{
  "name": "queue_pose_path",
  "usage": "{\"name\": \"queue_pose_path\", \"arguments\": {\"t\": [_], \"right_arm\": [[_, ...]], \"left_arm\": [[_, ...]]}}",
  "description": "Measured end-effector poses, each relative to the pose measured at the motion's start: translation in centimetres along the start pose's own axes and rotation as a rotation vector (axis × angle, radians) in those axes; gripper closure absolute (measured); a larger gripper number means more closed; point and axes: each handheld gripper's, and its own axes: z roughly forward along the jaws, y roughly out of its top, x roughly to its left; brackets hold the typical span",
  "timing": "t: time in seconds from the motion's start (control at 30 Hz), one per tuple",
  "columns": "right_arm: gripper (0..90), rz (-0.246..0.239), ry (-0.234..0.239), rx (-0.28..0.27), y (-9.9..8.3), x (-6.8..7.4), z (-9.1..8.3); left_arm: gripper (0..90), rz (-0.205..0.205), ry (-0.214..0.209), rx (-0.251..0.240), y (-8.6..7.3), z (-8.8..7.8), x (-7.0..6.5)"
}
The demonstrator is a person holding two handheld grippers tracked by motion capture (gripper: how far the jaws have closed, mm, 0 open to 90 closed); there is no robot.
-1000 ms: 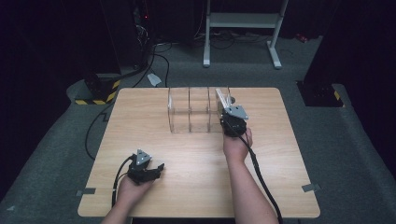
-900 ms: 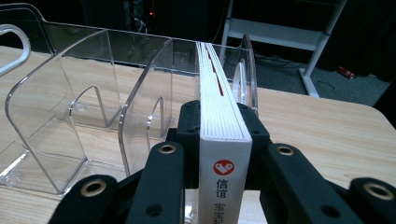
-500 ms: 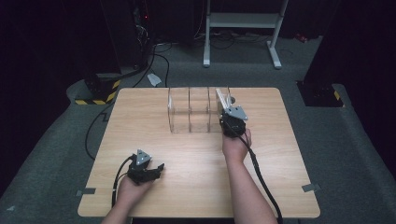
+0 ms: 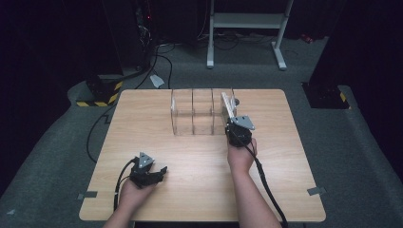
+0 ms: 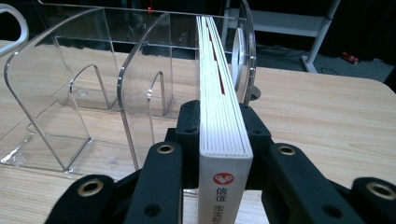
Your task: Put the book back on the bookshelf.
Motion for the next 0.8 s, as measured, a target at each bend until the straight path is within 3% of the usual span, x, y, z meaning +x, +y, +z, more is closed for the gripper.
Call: {"name": "queue_pose_path", "arguments": {"t": [0.43,0.8], "right_arm": [[71.2,0.02,0.014,0.027,-0.5,-0.4,0.1],[64.4,0.012,0.048,0.028,-1.5,-0.6,-1.1]], "left_arm": [[32.4,0.002,-0.002,0.0,0.0,0.0,0.0],[32.4,0.002,-0.003,0.0,0.0,0.0,0.0]]}}
